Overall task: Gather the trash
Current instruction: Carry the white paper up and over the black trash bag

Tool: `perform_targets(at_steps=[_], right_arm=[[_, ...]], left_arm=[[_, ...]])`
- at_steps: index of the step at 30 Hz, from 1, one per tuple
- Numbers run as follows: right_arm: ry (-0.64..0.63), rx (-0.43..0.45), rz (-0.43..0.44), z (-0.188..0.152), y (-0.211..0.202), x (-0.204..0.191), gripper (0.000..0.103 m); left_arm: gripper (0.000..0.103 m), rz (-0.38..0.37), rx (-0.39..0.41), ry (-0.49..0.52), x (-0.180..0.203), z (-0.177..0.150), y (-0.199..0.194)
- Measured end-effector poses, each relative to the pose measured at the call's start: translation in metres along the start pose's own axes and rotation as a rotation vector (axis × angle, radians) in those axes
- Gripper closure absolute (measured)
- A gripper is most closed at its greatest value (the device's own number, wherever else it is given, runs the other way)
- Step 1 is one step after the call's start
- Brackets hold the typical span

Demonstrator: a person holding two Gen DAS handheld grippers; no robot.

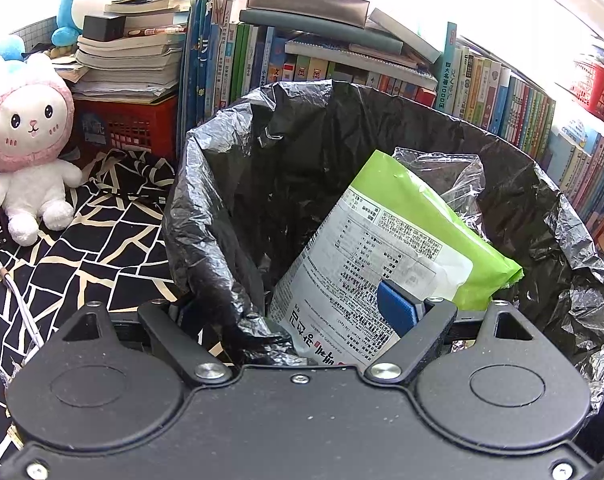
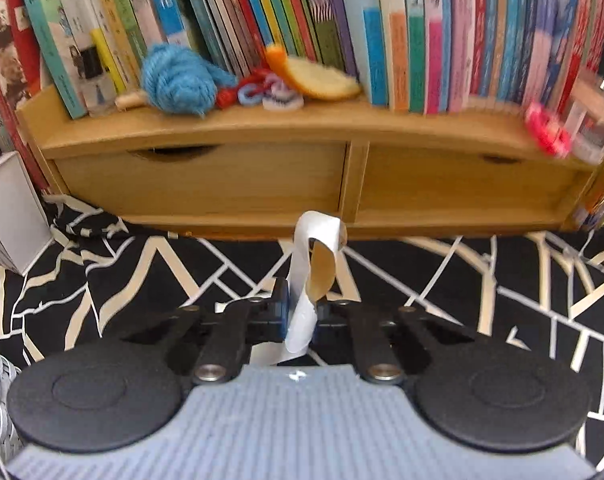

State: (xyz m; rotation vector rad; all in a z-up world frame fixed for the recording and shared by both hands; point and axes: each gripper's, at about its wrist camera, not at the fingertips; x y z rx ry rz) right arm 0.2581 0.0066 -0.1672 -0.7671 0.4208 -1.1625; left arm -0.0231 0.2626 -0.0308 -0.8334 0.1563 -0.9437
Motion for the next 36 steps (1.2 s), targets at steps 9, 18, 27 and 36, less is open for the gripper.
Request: perform_targets(at_steps=[9,18,27,36], right_arm=[[0.003,0.067,0.006,0.024,-0.037,0.009,0.095],[-0.007,0.142,0.008,0.048,-0.099,0.016,0.097],[-0.040,0.210,0.007,0.067,-0.159,0.014,0.097],[-0.027,0.199,0.040,0.070,-0.185,0.025,0.082]], left_arm=[[0.018,0.006,-0.004,0.000,0.001,0.000,0.000],[0.018,0.009,-0.011,0.001,0.000,-0.002,0.000],[0.018,0.005,-0.044,0.005,-0.002,-0.005,-0.001],[0.018,-0.017,-0.063,0.013,-0.003,-0.005,-0.001]])
Point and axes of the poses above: each gripper's, at about its wrist camera, not at the fingertips, and y roughly the way its jaws point, x to its right, z to its top, and after that the axes turned 6 degrees about -y, right-handed
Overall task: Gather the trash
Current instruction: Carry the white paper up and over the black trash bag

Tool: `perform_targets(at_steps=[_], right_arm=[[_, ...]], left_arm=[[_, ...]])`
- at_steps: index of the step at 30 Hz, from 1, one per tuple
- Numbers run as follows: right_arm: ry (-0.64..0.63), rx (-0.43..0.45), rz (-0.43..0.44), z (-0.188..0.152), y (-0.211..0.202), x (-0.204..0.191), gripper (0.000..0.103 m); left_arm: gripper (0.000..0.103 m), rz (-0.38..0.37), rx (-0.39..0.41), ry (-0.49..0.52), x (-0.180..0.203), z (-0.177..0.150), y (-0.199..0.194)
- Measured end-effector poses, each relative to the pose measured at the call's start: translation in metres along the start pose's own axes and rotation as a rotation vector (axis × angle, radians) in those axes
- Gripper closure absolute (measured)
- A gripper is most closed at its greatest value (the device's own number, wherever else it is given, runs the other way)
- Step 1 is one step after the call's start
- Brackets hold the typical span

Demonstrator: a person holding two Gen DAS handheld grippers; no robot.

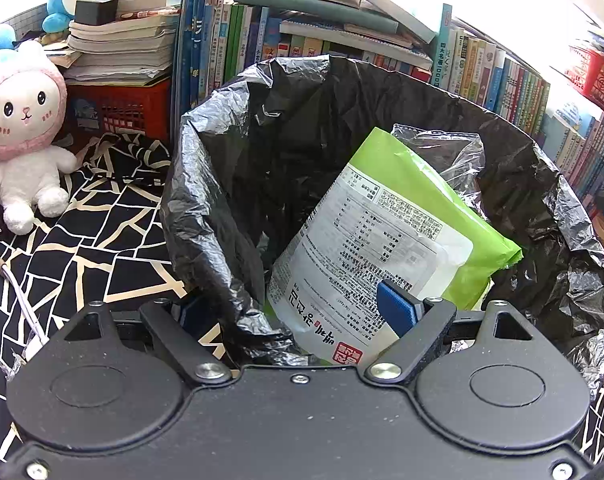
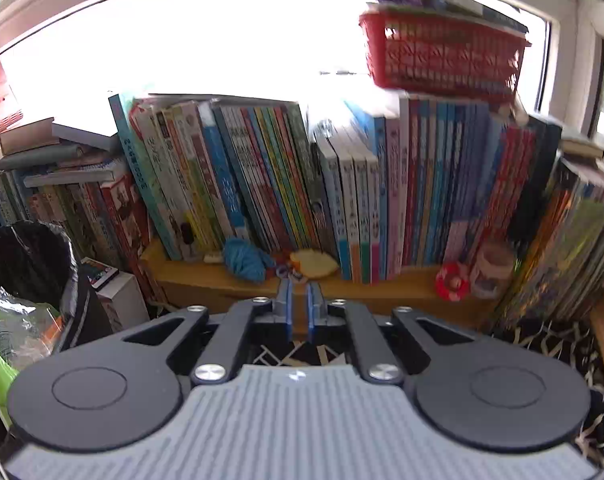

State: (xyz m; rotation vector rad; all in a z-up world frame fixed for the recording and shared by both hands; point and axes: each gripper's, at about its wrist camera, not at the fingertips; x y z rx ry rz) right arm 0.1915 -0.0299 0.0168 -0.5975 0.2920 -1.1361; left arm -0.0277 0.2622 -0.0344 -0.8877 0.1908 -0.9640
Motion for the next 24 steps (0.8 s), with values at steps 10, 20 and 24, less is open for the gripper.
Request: perform_targets(at_steps=[10,20,24], right_arm=[[0.363,-0.237,-0.008,-0.079,0.072,0.041,0.017],[0.540,-0.440,-0.142,-0.085,0.171,0.057,0.000],[0.532,-0.442,-0.213,-0.087,0.196,0.060,0.000]], left_arm=[[0.018,0.003,0.007,-0.009,0.000,0.001,0.000],[0.018,0.000,0.024,-0.028,0.002,0.003,0.000],[0.018,0.002,0.033,-0.033,0.002,0.004,0.000]])
Point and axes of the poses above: each gripper's, at about its wrist camera, not at the fingertips, and y roughly the way its jaws point, x to its right, z to its top, and after that the axes turned 6 degrees about -y, right-handed
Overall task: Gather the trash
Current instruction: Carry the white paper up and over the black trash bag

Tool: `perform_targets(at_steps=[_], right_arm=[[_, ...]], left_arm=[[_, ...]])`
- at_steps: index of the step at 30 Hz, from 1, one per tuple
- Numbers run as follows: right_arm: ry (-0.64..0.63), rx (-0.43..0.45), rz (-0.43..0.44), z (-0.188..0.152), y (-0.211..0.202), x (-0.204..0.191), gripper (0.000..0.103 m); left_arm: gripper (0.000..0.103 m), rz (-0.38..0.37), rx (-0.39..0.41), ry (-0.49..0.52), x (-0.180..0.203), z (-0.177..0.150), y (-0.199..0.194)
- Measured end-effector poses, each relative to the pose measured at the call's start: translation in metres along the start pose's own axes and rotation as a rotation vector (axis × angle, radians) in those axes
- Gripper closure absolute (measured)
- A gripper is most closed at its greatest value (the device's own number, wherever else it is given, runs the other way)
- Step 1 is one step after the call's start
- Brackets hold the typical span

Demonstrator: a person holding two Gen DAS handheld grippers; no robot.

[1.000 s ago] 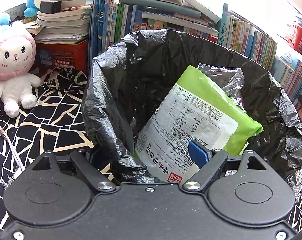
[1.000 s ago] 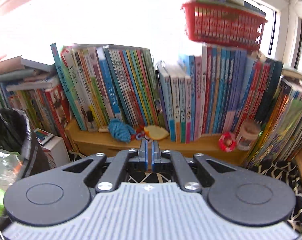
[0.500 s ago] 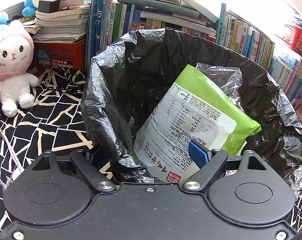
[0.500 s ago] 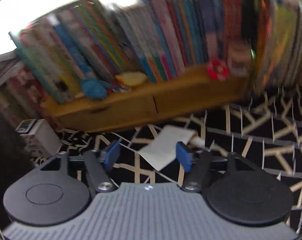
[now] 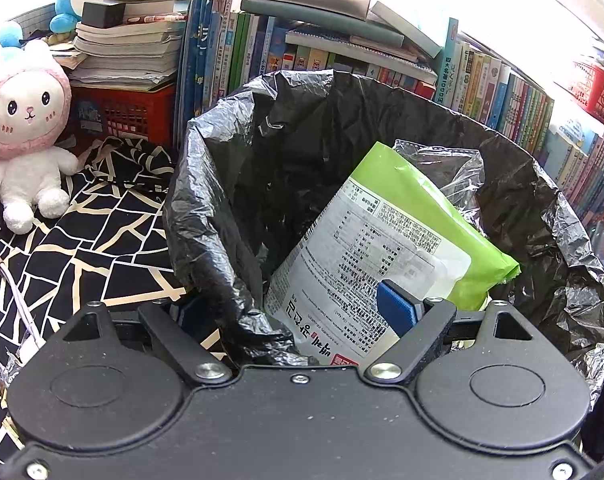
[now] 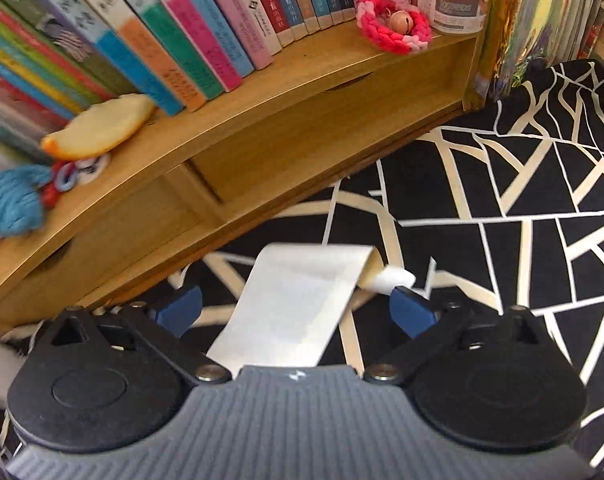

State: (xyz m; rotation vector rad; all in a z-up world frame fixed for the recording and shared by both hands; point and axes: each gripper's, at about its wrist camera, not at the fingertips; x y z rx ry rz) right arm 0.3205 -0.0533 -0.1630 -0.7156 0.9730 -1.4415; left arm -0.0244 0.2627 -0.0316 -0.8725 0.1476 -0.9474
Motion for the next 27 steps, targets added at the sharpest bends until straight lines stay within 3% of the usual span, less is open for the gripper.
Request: perform_targets(at_steps=[4,7,9,10,21,27], right_arm=[[0.014,0.019,-0.024,-0.007,0.013,-0.002,0.003],[0.009,0.056,-0.031,-0.016,0.012,-0.003,0.017],[-0.001,0.079,-0.032,-0.020,0.008,-0.003,0.037],[-0.004,0.086,-0.030,-0.021,0.006,-0.002,0.040],[-0.083,0.181,0.076,-0.032,-0.054,0.008,0.040],[-0.179,0.256,0.107,-0.031,-0.105,-0.006,0.040]], left_arm=[[0.018,0.004,0.014,0.010,0.001,0.000,0.000],[0.018,0.004,0.016,0.010,0.001,0.000,0.000],[0.018,0.005,0.017,0.010,0.002,0.001,0.001],[0.018,0.004,0.016,0.009,0.001,0.000,0.000],[0.018,0.004,0.016,0.009,0.001,0.001,0.001],[0.018,0.003,0.010,0.019,0.001,0.001,0.001]])
Point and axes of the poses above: each gripper's, at about its wrist camera, not at the fingertips, and y roughly the way its jaws point, x to its right, z to its top, and after that the axes turned 6 degrees about -y, right-handed
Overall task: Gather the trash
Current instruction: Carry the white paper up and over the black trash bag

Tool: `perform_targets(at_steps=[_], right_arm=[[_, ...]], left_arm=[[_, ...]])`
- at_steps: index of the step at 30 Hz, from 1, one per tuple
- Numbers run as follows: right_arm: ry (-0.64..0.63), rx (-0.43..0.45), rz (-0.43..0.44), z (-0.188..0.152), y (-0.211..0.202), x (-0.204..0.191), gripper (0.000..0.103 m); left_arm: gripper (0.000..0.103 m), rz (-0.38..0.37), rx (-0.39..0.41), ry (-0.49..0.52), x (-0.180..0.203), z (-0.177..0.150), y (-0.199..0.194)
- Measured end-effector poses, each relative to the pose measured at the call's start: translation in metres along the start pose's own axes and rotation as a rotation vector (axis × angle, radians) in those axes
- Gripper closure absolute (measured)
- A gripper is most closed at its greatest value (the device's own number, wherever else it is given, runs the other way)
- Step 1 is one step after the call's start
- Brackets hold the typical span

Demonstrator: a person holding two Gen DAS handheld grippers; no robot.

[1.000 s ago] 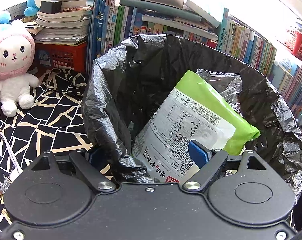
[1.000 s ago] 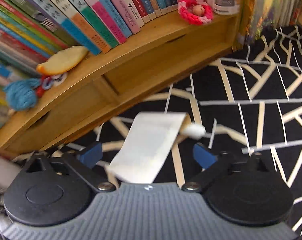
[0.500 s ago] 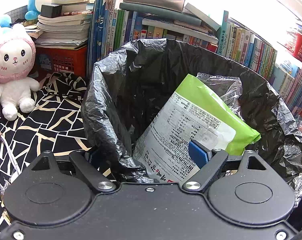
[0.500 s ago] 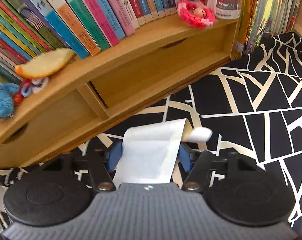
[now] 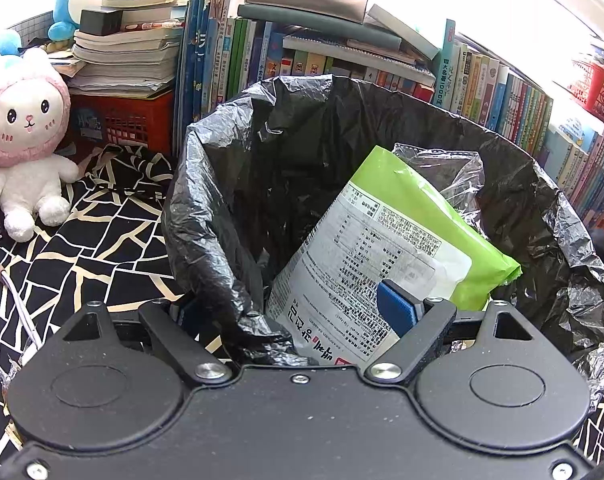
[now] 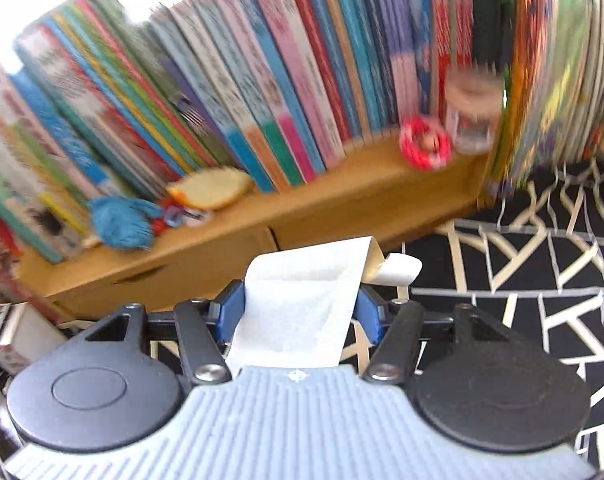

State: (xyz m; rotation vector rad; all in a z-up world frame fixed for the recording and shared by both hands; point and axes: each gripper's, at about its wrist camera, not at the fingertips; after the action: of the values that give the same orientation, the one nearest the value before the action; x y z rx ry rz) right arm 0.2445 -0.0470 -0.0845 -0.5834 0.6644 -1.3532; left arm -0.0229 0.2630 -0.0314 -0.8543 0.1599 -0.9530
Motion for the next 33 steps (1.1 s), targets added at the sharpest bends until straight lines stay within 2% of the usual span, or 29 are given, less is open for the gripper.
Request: perform_targets(at_steps=[9,15,27,33], right_arm=[[-0.124,0.086,0.047,0.031,-0.058,-0.019,0.040],[-0.165,0.115,0.093,0.032,-0.106,-0.030,0.040],[-0.228,0.159,0.154,0.029,-0.175,-0.056,0.040],[-0.222,0.174,0.248,0.023,-0.201,-0.075,0.040]], left_arm=[[0.018,-0.001,-0.020,0.016,0.000,-0.001,0.000],[0.018,0.000,-0.028,0.029,0.000,-0.002,0.001],[0.018,0.002,-0.039,0.048,0.001,-0.002,0.002],[0.018,0.002,-0.040,0.049,0.001,-0.002,0.002]])
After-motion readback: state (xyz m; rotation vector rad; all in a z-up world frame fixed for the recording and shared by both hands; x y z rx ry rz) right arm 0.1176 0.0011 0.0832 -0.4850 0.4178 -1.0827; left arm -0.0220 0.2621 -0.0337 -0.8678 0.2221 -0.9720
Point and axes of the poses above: each gripper's, at about its wrist camera, not at the fingertips, and y roughly the way its jaws point, x to its right, z to its top, and after that the axes turned 6 degrees about -y, right-handed
